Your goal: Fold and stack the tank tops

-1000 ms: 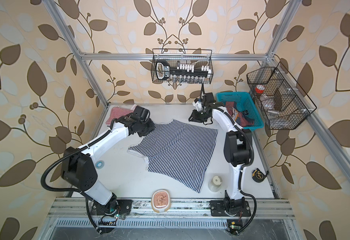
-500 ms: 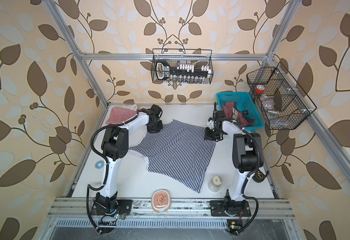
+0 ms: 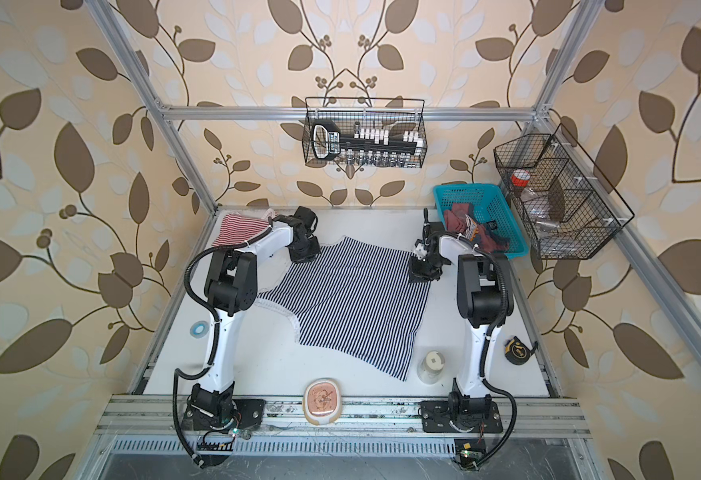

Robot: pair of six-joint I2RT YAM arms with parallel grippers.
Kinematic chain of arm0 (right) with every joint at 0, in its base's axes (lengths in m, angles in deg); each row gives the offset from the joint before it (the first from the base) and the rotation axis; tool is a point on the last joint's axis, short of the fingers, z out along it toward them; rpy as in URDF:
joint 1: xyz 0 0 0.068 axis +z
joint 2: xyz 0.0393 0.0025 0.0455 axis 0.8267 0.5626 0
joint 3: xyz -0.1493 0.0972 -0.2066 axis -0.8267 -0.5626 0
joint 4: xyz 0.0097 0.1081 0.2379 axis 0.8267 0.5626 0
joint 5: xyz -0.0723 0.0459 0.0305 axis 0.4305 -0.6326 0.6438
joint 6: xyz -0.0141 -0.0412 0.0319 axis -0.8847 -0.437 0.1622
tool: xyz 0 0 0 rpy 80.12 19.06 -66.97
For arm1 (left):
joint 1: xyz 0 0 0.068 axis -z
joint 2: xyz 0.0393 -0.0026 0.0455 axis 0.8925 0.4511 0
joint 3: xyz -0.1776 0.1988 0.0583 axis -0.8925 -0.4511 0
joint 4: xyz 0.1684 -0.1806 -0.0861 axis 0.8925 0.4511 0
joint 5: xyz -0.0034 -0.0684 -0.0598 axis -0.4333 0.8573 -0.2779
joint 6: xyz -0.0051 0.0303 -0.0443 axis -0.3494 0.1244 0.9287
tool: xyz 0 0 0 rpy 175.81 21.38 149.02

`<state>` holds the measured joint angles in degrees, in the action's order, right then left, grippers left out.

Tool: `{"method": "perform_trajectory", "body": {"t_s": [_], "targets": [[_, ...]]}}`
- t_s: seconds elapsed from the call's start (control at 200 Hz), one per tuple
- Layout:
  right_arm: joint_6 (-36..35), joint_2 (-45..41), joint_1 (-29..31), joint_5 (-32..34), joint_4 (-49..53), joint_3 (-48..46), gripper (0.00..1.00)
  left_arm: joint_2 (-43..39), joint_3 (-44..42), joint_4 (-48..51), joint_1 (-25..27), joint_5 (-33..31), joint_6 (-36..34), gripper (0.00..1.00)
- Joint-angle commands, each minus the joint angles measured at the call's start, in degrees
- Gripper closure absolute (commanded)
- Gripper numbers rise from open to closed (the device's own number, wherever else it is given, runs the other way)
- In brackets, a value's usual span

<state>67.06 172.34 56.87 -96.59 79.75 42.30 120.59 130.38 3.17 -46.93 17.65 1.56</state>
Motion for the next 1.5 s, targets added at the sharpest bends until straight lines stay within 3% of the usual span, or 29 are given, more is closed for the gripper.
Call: {"method": "perform_trajectory", "body": {"t_s": [0.0,0.295,0.475,0.715,1.165,1.374,1.494], "targets": [[-0.91,6.21,0.00,5.64,2.87,5.27,1.00,0.87,-3.71,0.92,-2.90,-2.63,3.63,0.89],[-1.88,17.35,0.45,5.16,10.65,24.63,1.00,-5.21,-18.55,-5.30,-6.67,-0.10,8.54,0.89],[-2.11,23.15,2.02,3.76,14.42,35.52,1.00,-7.01,-23.48,-7.42,-6.67,1.65,9.71,0.90],[-1.16,29.75,3.37,1.41,17.57,47.50,1.00,-10.30,-28.63,-8.46,-6.67,-0.65,11.87,0.90],[-0.74,31.99,2.11,-5.38,12.17,50.28,0.98,-6.60,-16.74,-3.21,-8.52,-5.71,9.62,0.88],[-1.61,30.97,1.62,-8.97,10.05,48.74,0.98,-8.06,-13.80,-4.13,-8.56,-1.27,8.77,0.85],[-2.26,24.71,1.61,-10.06,5.88,41.99,0.92,-12.38,-14.54,-5.52,-8.30,0.92,8.55,0.81]]}}
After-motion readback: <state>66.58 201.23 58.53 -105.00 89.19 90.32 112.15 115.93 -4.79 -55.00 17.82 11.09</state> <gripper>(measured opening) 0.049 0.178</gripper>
